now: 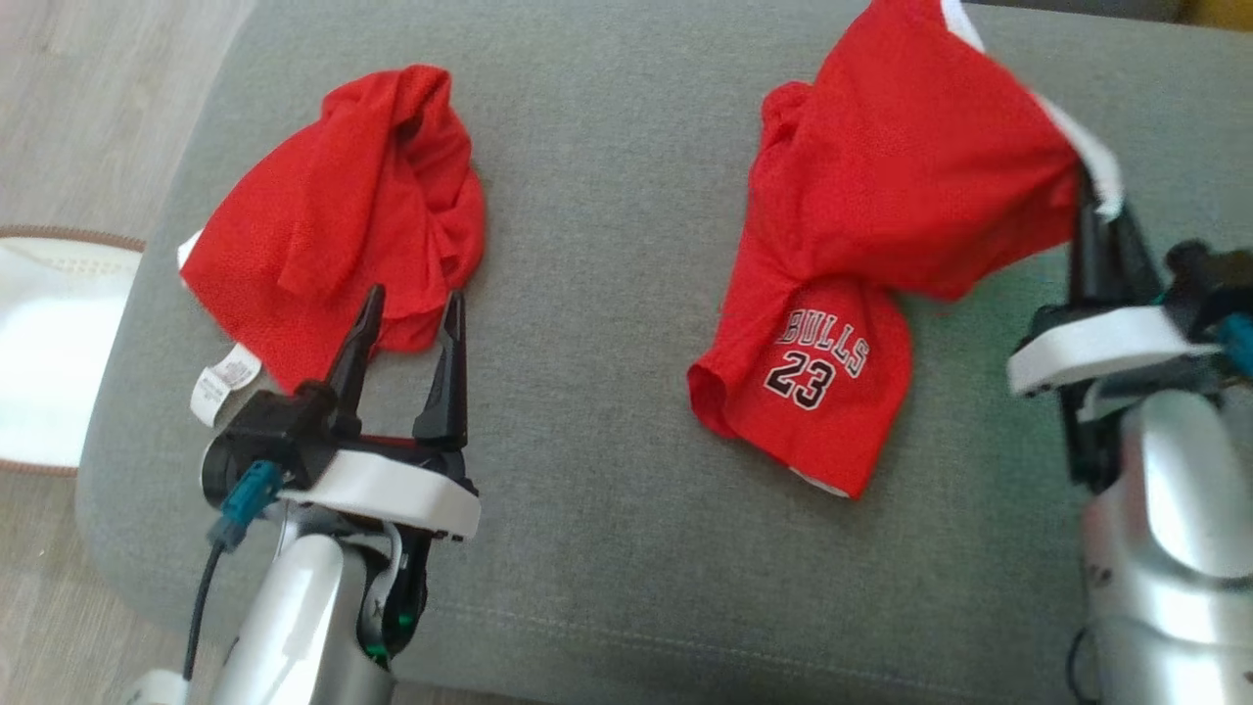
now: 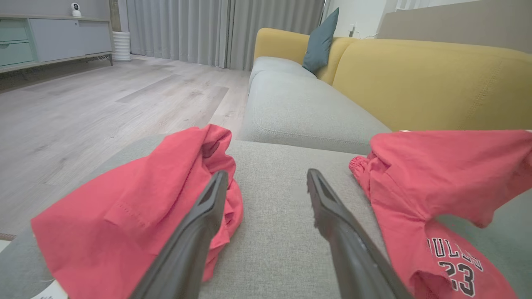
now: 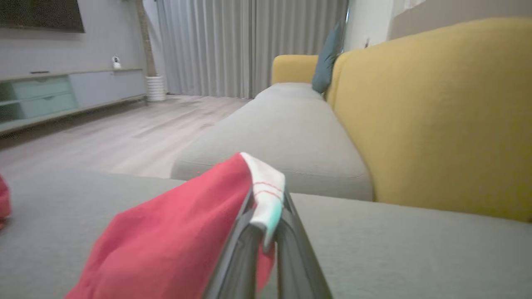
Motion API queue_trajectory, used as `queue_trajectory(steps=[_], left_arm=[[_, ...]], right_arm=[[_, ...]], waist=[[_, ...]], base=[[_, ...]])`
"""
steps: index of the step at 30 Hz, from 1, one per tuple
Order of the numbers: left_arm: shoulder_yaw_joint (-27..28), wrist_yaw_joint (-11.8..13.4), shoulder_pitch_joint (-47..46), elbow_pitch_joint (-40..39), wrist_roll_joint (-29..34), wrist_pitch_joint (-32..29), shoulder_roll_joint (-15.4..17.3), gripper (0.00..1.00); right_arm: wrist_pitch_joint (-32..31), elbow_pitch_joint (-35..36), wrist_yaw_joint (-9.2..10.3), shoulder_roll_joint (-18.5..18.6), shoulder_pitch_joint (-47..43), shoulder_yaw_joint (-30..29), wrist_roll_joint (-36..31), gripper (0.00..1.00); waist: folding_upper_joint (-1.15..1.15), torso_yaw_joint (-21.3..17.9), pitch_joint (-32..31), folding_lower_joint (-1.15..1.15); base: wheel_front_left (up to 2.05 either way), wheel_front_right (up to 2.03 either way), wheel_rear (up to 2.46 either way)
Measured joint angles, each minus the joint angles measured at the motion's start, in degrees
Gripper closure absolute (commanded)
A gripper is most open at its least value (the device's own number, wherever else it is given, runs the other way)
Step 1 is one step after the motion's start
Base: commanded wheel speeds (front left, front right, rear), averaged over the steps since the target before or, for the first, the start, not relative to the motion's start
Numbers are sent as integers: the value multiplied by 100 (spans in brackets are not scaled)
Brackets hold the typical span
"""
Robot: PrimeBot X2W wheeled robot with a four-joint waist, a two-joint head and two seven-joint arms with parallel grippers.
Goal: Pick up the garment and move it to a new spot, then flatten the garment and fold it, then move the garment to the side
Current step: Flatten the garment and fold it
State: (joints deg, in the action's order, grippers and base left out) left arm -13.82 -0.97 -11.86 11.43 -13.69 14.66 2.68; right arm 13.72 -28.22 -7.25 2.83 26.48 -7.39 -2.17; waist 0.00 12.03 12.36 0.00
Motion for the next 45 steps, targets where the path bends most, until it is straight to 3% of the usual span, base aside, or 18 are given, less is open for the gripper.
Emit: queue_trajectory(steps=[5,10,11,14,21,22,23,24,25,32,36,41,45], left_arm=[[-49,3,-1,-38,-19,0,-4,0],[-199,23,-7,-62,-120,0,-8,0],[-212,30,-9,-60,-121,0,-13,0],[-208,45,-12,-55,-160,0,-13,0],[-200,45,-32,-55,-159,1,-14,0],[-198,45,-43,-55,-159,1,-15,0],[-197,42,-62,-57,-158,1,-15,0],[-197,38,-86,-56,-158,1,-15,0],[-198,38,-120,-56,-157,0,-16,0],[-154,38,-183,-58,-104,1,-23,0],[-73,38,-168,-58,-91,1,-24,0],[2,38,-119,-69,-90,1,-24,0],[54,47,-12,-114,-90,2,-24,0]], right_arm=[[-541,528,0,256,134,-475,-692,100],[-988,622,0,1094,564,-835,-958,100],[-1102,613,0,1361,675,-943,-1031,100],[-1257,472,-1,1672,762,-976,-1223,100],[-1160,-130,-1,1975,1261,-1344,-1641,100],[-1107,-197,-1,1973,1380,-1389,-1760,100],[-1056,-253,-1,1959,1497,-1437,-1871,31],[-999,-300,-1,1931,1602,-1486,-1958,31],[-959,-368,-1,1883,1695,-1518,-1997,0],[-520,-511,-1,1039,1653,-1439,-2016,0],[-316,-402,-1,744,1388,-1287,-1935,0],[-101,-11,-1,233,764,-966,-1391,0],[-32,501,-1,78,97,-548,-866,0]], waist=[[0,-47,22,0],[0,59,143,0],[0,115,193,0],[0,188,252,0],[0,184,367,1],[0,158,380,0],[0,128,393,0],[0,98,404,0],[0,66,411,1],[0,-213,325,0],[0,-361,240,0],[0,-601,22,0],[0,-788,-194,0]], base=[[0,0,0],[0,0,0],[0,0,0],[0,0,0],[0,0,0],[0,0,0],[0,0,0],[0,0,0],[0,0,0],[0,0,0],[0,0,0],[0,0,0],[0,0,0]])
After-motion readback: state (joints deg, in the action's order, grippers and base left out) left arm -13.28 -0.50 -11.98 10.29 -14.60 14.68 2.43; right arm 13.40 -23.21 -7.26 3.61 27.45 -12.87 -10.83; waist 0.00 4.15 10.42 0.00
